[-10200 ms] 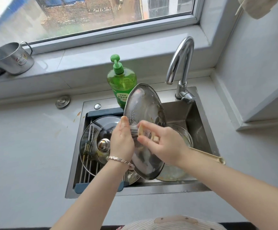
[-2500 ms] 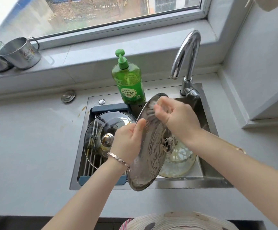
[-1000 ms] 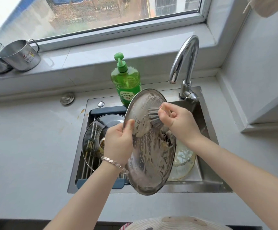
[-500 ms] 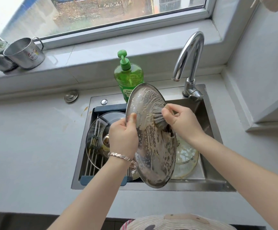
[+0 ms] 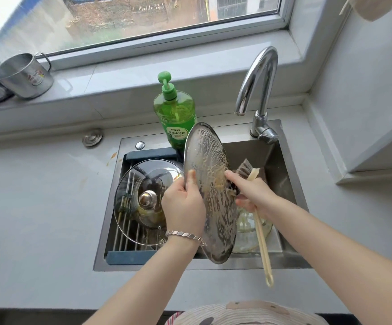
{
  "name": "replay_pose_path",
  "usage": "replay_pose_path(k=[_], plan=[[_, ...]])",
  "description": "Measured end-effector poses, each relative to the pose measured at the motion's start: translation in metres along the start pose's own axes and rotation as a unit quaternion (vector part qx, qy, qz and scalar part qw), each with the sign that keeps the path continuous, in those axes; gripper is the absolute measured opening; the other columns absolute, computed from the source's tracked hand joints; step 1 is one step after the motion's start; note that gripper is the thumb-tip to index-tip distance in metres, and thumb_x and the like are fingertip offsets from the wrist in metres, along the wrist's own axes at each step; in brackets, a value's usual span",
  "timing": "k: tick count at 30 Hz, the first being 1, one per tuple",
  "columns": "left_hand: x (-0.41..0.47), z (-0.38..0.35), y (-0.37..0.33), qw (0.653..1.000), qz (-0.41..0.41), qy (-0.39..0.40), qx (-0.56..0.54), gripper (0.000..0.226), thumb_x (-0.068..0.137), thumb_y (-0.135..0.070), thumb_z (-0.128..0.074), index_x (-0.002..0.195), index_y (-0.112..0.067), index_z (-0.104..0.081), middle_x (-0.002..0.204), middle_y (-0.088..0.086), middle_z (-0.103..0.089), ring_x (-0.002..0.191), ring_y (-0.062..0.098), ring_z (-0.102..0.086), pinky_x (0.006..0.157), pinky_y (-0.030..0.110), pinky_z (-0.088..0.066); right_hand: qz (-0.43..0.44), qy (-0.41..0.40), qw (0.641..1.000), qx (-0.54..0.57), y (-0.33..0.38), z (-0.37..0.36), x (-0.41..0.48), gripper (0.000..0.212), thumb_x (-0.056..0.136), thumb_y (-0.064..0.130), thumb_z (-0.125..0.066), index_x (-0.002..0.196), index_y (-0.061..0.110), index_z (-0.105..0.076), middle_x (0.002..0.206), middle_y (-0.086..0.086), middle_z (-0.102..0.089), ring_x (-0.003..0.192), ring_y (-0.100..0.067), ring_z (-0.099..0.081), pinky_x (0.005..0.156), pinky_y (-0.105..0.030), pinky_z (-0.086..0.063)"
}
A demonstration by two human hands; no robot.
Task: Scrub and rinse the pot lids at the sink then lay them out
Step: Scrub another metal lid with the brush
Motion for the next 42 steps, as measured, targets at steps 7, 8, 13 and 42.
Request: replay_pose_path(k=[7, 8, 13, 42], plan=[[-0.003, -0.015, 0.018, 0.985, 0.088, 0.148, -0.023, 0.038, 0.092, -0.026, -0.052, 0.061, -0.004, -0.049, 0.053, 0.001, -0.047, 0.051, 0.013, -0.043, 0.054, 0.029, -0.04, 0.137, -0.063, 0.988, -0.02, 0.007, 0.012, 0.012, 0.054, 0.081, 0.03, -0.067, 0.123, 0.005, -0.043, 0.091, -0.004, -0.059, 0.064, -0.014, -0.057, 0.051, -0.025, -0.045], [0.004, -0.014, 0.019, 0.981, 0.103, 0.164, -0.011, 0.038, 0.092, -0.028, -0.052, 0.06, -0.009, -0.046, 0.051, -0.003, -0.043, 0.048, 0.01, -0.04, 0.054, 0.027, -0.039, 0.159, -0.066, 0.983, -0.056, 0.009, 0.016, 0.011, 0.059, 0.079, 0.032, -0.068, 0.126, 0.007, -0.042, 0.096, -0.003, -0.061, 0.072, -0.015, -0.06, 0.06, -0.03, -0.05], [0.037, -0.02, 0.02, 0.924, 0.276, 0.251, -0.084, 0.047, 0.071, -0.046, -0.06, 0.1, -0.009, -0.059, 0.092, 0.01, -0.059, 0.08, 0.024, -0.054, 0.082, 0.04, -0.047, 0.266, 0.045, 0.943, -0.197, 0.03, 0.014, -0.013, 0.055, 0.075, 0.032, -0.072, 0.119, 0.021, -0.042, 0.101, 0.006, -0.064, 0.097, -0.013, -0.062, 0.088, -0.036, -0.05], [0.014, 0.004, -0.008, 0.992, 0.072, 0.098, -0.02, 0.043, 0.092, -0.024, -0.054, 0.054, -0.009, -0.042, 0.049, 0.006, -0.038, 0.049, 0.019, -0.036, 0.045, 0.024, -0.028, 0.343, -0.092, 0.856, -0.375, 0.08, -0.004, -0.055, 0.03, 0.096, 0.05, -0.03, 0.112, 0.026, -0.04, 0.079, 0.006, -0.051, 0.082, -0.028, -0.057, 0.063, -0.033, -0.034]])
Point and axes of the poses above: each hand's wrist, its own x-axis towards the middle knuckle, its own z-axis out of the back of the hand, y = z × x, the point moved 8 cm from there along x, towards the middle knuckle
